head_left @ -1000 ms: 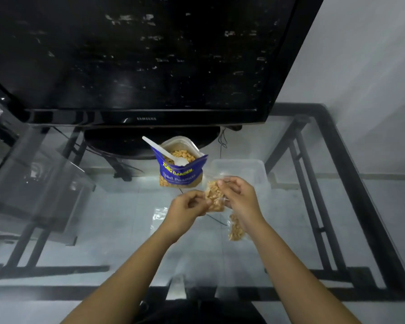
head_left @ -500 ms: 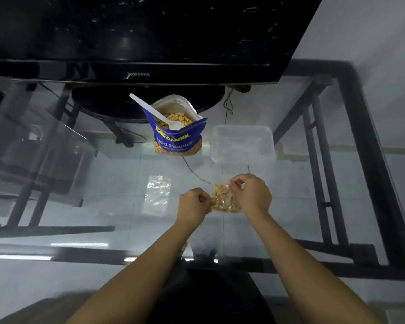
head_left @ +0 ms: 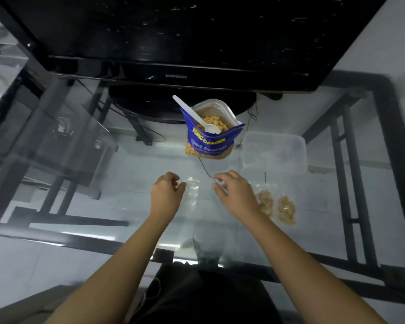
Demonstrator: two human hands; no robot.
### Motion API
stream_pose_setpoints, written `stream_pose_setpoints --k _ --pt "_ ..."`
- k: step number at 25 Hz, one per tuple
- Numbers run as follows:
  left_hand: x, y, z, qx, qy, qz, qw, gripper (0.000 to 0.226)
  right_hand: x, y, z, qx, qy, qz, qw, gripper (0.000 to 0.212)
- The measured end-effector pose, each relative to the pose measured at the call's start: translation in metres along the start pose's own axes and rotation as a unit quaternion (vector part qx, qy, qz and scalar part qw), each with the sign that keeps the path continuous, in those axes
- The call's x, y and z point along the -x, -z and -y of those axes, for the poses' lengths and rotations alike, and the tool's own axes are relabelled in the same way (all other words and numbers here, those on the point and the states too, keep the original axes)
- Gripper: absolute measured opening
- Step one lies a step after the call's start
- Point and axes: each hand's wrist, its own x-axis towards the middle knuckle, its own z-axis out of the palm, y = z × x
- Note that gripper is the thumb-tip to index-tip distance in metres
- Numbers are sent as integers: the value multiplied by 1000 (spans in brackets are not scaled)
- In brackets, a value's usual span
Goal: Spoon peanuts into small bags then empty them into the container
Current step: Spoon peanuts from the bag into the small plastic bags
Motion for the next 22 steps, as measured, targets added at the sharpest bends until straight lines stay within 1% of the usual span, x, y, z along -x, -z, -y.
stream_pose_setpoints --k 3,5,7,9,11,12,14,16,18,19,20,22 --pt "-9 -2 26 -36 9 33 999 44 -19 -39 16 44 -28 67 996 40" --pt "-11 -9 33 -30 0 53 998 47 -24 -56 22 70 -48 85 993 41" --pt "-12 -14 34 -18 -11 56 998 39 -23 -63 24 63 -53 66 994 31" --pt "-15 -15 33 -6 -22 60 998 27 -21 -65 25 29 -50 36 998 17" --pt "-16 -9 34 36 -46 68 996 14 -17 -64 27 -40 -57 17 997 7" --pt "-15 -5 34 78 -53 73 993 10 -15 -62 29 -91 -73 6 993 4" --pt "-12 8 31 184 -32 88 978 9 -10 -57 34 -202 -120 -21 972 9" --pt "-10 18 27 291 11 106 951 9 -7 -52 38 -307 -163 -36 937 17" --pt "-9 22 25 349 40 122 928 9 -3 -51 41 -423 -202 -28 883 25" --pt "-9 23 24 358 44 126 924 9 -2 -51 41 -468 -220 -18 856 28" --pt "-10 23 22 361 46 129 922 8 -1 -51 41 -488 -231 -10 842 30" --pt "-11 21 17 356 46 130 924 7 0 -49 42 -470 -236 -15 851 34"
